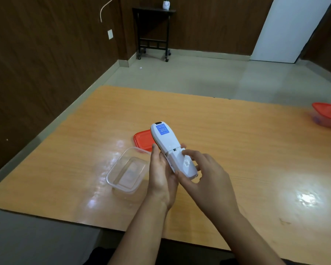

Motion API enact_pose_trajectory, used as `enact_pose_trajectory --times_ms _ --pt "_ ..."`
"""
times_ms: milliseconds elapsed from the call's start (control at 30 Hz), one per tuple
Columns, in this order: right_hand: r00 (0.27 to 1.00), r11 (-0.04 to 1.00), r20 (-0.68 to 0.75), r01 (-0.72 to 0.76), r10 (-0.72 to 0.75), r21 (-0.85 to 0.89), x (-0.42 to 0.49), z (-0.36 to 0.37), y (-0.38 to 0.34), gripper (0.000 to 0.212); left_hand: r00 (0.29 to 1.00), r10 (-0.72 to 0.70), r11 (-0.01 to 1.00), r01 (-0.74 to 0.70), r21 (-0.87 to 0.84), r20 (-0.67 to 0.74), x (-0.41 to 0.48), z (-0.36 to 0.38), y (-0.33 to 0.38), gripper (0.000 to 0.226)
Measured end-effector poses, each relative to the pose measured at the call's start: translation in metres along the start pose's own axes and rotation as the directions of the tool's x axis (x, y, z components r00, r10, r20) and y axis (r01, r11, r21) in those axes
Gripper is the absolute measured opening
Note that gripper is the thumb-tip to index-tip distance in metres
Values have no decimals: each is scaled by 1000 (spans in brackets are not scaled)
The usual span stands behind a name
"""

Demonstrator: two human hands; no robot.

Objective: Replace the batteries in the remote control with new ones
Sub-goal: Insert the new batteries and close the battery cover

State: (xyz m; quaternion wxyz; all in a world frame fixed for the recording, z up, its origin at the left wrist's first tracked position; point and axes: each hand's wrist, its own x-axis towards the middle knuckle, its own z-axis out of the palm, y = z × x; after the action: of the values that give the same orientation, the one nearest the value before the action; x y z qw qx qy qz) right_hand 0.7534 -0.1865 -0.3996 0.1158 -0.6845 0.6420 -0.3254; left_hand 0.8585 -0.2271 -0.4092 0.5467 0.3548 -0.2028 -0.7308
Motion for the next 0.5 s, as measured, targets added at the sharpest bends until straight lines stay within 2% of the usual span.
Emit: enact_pose_trajectory --times_ms 300,500 --pt "999 999 0 43 -43 -32 0 1 4 46 999 45 999 -45 4 -5 4 2 -4 65" --pt "998 993 27 55 -52 -108 1 5 5 48 997 50 998 -52 24 56 2 3 -9 53"
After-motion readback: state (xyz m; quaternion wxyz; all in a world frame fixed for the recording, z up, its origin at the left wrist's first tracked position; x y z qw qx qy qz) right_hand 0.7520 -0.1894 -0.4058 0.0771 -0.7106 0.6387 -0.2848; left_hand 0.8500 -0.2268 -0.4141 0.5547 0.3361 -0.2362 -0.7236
